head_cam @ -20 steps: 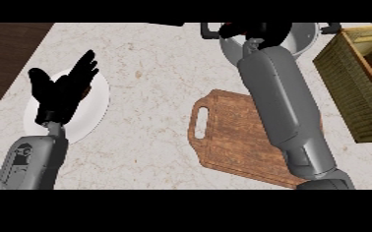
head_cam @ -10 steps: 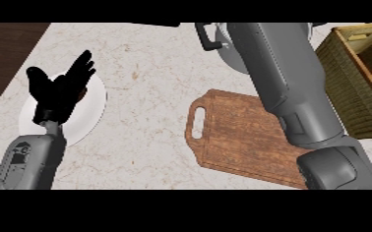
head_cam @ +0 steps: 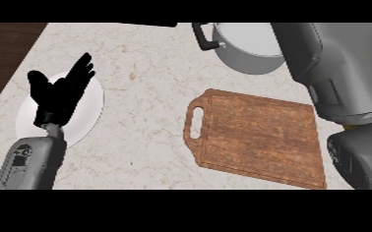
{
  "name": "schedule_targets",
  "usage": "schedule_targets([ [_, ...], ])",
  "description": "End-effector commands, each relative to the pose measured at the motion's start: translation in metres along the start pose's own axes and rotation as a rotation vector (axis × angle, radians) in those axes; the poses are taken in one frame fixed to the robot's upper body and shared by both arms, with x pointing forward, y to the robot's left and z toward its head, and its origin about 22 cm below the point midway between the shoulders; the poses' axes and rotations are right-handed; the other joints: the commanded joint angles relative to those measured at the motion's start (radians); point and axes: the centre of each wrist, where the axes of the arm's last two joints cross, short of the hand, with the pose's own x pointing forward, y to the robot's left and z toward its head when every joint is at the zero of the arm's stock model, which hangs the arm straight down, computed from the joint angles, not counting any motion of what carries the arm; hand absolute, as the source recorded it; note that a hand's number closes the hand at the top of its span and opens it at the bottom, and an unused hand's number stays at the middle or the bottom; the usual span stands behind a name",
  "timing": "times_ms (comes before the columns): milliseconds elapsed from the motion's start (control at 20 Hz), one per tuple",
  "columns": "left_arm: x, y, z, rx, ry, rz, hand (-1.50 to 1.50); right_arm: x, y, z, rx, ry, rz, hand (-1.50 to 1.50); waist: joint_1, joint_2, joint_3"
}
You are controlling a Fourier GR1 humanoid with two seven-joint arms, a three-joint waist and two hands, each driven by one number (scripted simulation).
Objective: Pick the bell pepper from the cutting board and place it in the basket
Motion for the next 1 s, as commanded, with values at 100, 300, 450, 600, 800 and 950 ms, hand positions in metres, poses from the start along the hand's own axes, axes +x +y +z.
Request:
schedule_targets([
  [100, -0.006, -0.005, 0.005, 0.007, 0.004, 0.000, 0.00, -0.002, -0.022, -0.045, -0.128, 0.184, -0.020, 1.50, -0.001, 0.000, 0.002],
  [300, 0.002, 0.015, 0.001, 0.021, 0.010, -0.002, 0.00, -0.009, -0.024, -0.061, -0.169, 0.223, 0.080, 1.50, -0.008, -0.001, 0.001],
  [450, 0.008, 0.003, -0.002, 0.018, -0.001, -0.007, 0.00, -0.016, -0.031, -0.079, -0.228, 0.258, 0.139, 1.50, -0.015, -0.001, 0.001],
  [600, 0.001, 0.017, 0.004, 0.027, 0.020, 0.000, 0.00, -0.036, -0.020, -0.087, -0.250, 0.291, 0.170, 1.50, -0.027, -0.009, 0.003],
  [800, -0.008, 0.021, 0.004, 0.050, 0.016, 0.000, 0.00, -0.039, -0.026, -0.098, -0.248, 0.312, 0.169, 1.50, -0.039, -0.011, 0.003],
  [950, -0.011, 0.014, 0.011, 0.038, 0.025, -0.003, 0.00, -0.063, -0.009, -0.100, -0.225, 0.315, 0.195, 1.50, -0.049, -0.019, 0.004],
])
